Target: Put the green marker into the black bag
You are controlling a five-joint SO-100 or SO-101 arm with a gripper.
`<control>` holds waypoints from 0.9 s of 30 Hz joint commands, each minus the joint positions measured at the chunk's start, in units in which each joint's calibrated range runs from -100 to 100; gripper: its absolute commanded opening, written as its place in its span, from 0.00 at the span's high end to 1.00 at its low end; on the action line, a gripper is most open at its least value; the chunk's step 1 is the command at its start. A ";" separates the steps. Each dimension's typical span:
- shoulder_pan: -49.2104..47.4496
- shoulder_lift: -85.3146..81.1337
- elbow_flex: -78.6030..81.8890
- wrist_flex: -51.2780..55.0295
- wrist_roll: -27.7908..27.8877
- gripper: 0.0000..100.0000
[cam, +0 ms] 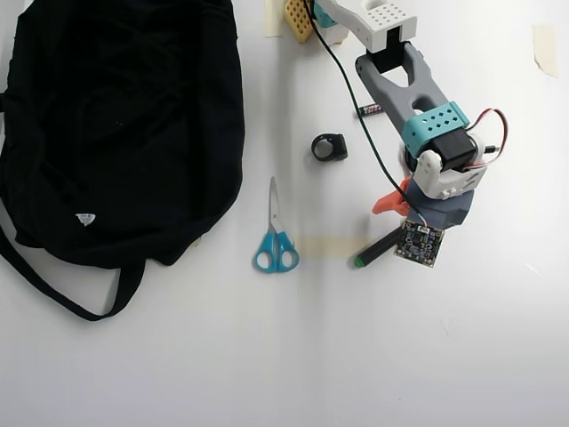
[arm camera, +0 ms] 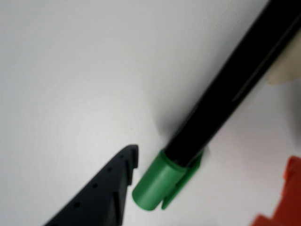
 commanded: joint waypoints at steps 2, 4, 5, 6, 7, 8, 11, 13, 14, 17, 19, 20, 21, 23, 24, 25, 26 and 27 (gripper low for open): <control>0.37 -0.73 -1.37 -0.84 0.34 0.62; 0.37 -0.65 -1.37 -0.84 0.34 0.62; 0.37 -0.40 -1.37 -0.84 0.29 0.62; 0.37 0.18 -1.82 -0.84 0.23 0.62; 0.37 0.85 -2.09 -0.84 0.13 0.62; 0.37 1.26 -2.18 -1.18 0.08 0.62; 0.22 1.59 -2.18 -2.04 -0.03 0.62; 0.30 1.51 -2.18 -2.04 -0.08 0.62; 0.37 1.51 -2.27 -2.04 -0.08 0.62; 0.37 1.51 -2.63 -2.04 -0.08 0.62; 0.37 1.51 -2.72 -2.04 -0.08 0.62; 0.37 1.51 -2.72 -2.04 -0.08 0.62; 0.37 1.51 -2.81 -2.04 -0.13 0.62; 0.37 1.51 -2.81 -2.04 -0.13 0.62; 0.37 1.51 -2.81 -2.04 -0.13 0.63; 0.37 1.43 -2.81 -2.04 -0.13 0.64; 0.37 1.26 -2.81 -2.04 -0.08 0.65; 0.37 1.10 -2.81 -2.04 -0.03 0.67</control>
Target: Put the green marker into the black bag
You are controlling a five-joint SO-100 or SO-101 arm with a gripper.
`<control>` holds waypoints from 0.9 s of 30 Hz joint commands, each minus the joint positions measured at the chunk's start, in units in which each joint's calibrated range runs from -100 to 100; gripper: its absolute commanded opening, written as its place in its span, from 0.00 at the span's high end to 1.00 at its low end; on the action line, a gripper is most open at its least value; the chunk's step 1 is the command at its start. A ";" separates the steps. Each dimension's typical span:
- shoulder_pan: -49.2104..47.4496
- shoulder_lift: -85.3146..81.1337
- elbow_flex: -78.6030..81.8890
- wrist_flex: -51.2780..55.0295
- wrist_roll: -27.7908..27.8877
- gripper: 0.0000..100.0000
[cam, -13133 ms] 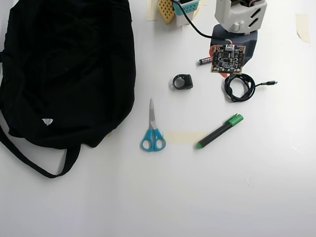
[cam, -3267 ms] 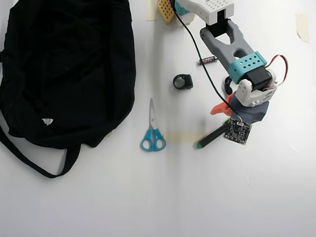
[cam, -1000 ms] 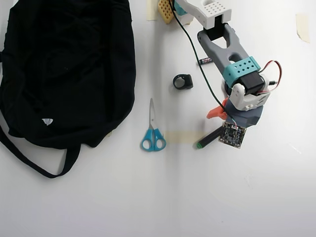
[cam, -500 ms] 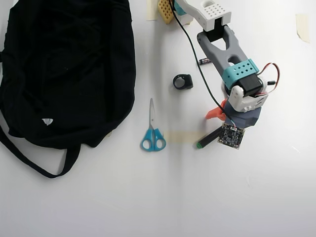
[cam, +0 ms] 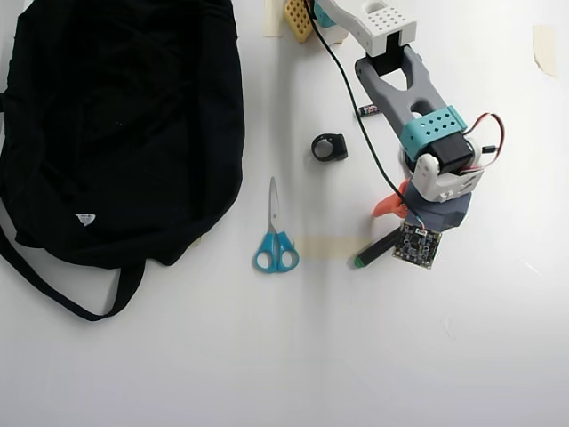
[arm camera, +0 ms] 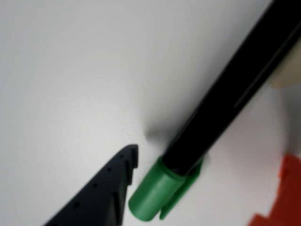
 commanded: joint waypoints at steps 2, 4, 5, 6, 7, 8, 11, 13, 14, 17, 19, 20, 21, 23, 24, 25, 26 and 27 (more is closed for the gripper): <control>0.37 -1.23 -2.02 -0.67 0.13 0.69; 0.37 -1.23 -2.11 -0.67 0.13 0.70; 0.30 -1.23 -2.11 -0.67 0.13 0.70; 0.22 -1.15 -2.11 -0.67 0.13 0.71; 0.22 -0.98 -2.11 -0.67 0.13 0.71; 0.22 -0.90 -2.11 -0.67 0.13 0.71; 0.22 -0.73 -2.11 -0.58 0.23 0.71; 0.22 -0.73 -2.11 -0.50 0.28 0.71; 0.15 -0.73 -2.11 -0.41 0.28 0.71; -0.08 -0.65 -1.84 -0.06 0.34 0.71; -0.23 -0.65 -1.48 0.02 0.34 0.71; -0.30 -0.65 -1.39 0.02 0.34 0.71; -0.30 -0.65 -1.39 0.11 0.34 0.71; -0.30 -0.65 -1.39 0.11 0.34 0.71; -0.30 -0.65 -1.39 0.11 0.34 0.71; -0.30 -0.65 -1.39 0.11 0.39 0.71; -0.30 -0.65 -1.39 0.11 0.39 0.71; -0.30 -0.65 -1.30 0.11 0.39 0.71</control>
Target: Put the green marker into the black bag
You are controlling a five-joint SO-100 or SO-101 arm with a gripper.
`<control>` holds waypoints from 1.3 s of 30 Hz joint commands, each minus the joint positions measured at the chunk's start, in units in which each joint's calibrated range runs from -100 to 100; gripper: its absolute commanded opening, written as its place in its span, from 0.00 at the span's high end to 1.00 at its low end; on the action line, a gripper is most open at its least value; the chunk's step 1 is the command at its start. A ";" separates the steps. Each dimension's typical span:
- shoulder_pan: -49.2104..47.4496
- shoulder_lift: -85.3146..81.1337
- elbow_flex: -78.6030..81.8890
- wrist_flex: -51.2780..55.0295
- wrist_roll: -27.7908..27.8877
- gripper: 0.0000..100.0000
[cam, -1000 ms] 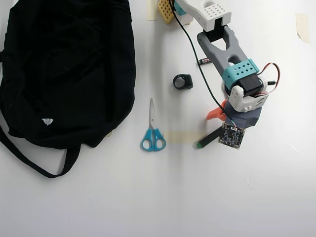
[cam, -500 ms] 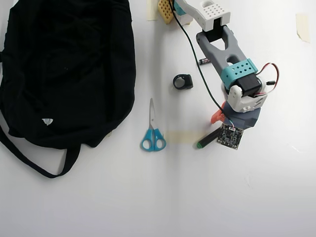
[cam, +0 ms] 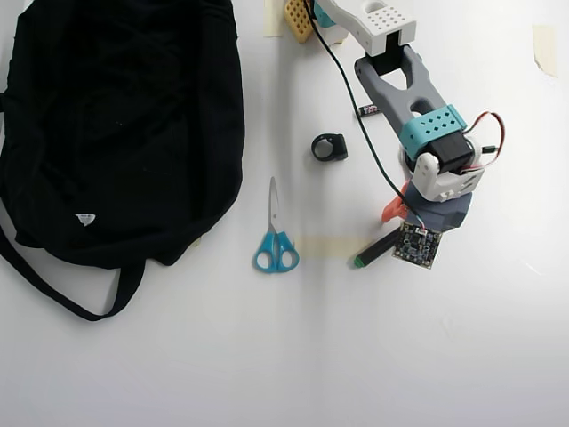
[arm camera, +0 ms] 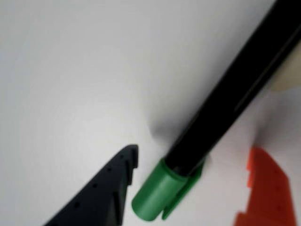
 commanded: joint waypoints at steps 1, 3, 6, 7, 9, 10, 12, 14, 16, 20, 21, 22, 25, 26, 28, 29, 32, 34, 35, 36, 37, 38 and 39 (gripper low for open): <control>-0.52 -0.48 -0.91 0.11 0.39 0.71; -0.52 -0.48 -0.82 0.11 0.39 0.71; -0.52 -0.32 -0.73 0.11 0.39 0.71; -0.52 -0.32 -0.73 0.19 0.39 0.71; -0.52 0.02 -0.55 0.19 0.39 0.74; -0.52 0.18 -0.55 0.19 0.44 0.75; -0.52 0.26 -0.55 0.19 0.44 0.77; -0.52 0.26 -0.55 0.19 0.44 0.78; -0.52 0.26 -0.46 0.19 0.44 0.79; -0.52 0.51 -0.46 0.19 0.44 0.79; -0.52 0.85 -0.46 0.19 0.44 0.79; -0.52 1.18 -0.46 0.19 0.44 0.79; -0.60 1.68 -0.46 0.19 0.44 0.79; -0.60 1.68 -0.46 0.19 0.44 0.79; -0.74 1.68 -0.46 0.28 0.44 0.79; -0.74 1.76 -0.46 0.37 0.44 0.79; -0.74 2.17 -0.46 1.23 0.44 0.79; -0.74 2.34 -0.46 1.83 0.44 0.79; -0.74 2.34 -0.46 2.00 0.44 0.79; -0.82 2.34 -0.46 2.17 0.44 0.79; -0.82 2.42 -0.46 2.26 0.44 0.79; -0.82 2.51 -0.46 2.26 0.44 0.79; -0.82 2.51 -0.46 2.26 0.44 0.79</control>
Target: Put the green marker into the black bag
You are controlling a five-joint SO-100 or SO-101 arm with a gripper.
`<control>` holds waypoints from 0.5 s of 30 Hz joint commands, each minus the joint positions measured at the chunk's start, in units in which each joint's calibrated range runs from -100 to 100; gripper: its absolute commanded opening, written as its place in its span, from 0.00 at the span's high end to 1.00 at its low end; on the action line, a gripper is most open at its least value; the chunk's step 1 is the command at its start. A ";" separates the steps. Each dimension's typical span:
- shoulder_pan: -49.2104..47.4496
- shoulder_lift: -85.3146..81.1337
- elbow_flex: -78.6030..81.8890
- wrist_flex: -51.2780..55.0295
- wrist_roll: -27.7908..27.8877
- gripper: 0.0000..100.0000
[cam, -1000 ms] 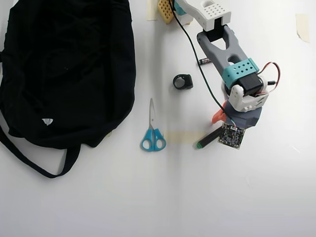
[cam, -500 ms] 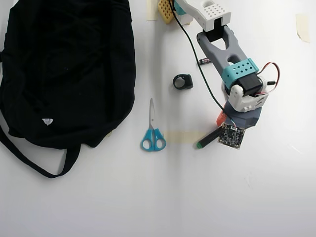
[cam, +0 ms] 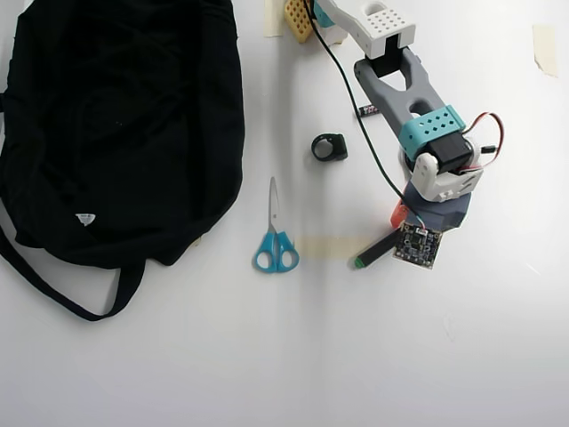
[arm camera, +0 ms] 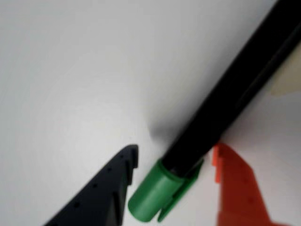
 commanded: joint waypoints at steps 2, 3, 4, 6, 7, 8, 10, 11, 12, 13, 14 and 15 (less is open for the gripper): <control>-0.82 0.26 0.56 1.14 -0.15 0.82; -0.82 0.26 0.56 1.14 -0.15 0.84; -0.82 0.26 0.56 1.23 -0.15 0.86; -0.82 0.26 0.56 1.23 -0.15 0.90; -0.82 0.26 0.56 1.23 -0.15 0.91; -0.82 0.26 0.56 1.23 -0.15 0.93; -0.82 0.26 0.56 1.23 -0.15 0.95; -0.82 0.26 0.56 1.23 -0.15 0.95; -0.82 0.35 0.56 1.23 -0.15 0.96; -0.82 0.35 0.56 1.23 -0.15 0.96; -0.82 0.35 0.56 1.32 -0.15 0.96; -0.82 0.35 0.56 1.32 -0.15 0.97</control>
